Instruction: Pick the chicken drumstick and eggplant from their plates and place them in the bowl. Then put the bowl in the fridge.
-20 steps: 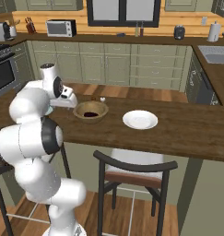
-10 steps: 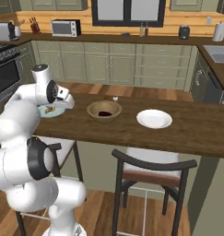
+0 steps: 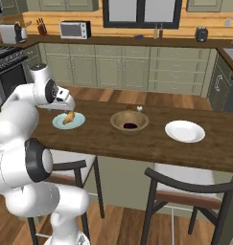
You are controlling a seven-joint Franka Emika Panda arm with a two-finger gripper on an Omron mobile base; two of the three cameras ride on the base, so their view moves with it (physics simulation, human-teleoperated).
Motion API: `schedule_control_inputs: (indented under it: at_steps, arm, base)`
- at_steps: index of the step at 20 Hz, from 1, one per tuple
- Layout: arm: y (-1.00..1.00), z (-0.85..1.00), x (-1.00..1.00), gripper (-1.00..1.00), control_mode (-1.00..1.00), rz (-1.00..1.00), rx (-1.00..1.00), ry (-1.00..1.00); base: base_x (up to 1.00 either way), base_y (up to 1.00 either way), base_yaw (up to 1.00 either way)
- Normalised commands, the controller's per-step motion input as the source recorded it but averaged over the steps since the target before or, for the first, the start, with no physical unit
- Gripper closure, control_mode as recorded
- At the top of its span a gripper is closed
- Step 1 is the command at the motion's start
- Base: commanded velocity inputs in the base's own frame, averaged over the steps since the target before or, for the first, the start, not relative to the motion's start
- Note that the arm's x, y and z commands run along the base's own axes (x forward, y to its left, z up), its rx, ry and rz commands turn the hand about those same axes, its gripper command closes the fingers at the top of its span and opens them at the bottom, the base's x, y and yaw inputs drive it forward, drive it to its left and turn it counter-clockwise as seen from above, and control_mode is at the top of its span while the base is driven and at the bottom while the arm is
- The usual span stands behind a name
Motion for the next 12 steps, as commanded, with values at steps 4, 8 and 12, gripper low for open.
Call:
schedule_control_inputs:
  at_steps: [4, 8, 12]
  arm:
    - [0.05, -0.01, 0.50, -1.00, -1.00, 0.00, 0.02, 0.06]
    - [0.34, -0.43, 1.00, -1.00, -1.00, 0.00, 0.12, 0.17]
    - [0.58, -0.42, 0.95, -1.00, -1.00, 0.00, 0.02, 0.18]
  base:
    - [0.50, 0.08, 0.00]
    - [0.00, 0.00, 0.00]
    - [0.00, 0.00, 0.00]
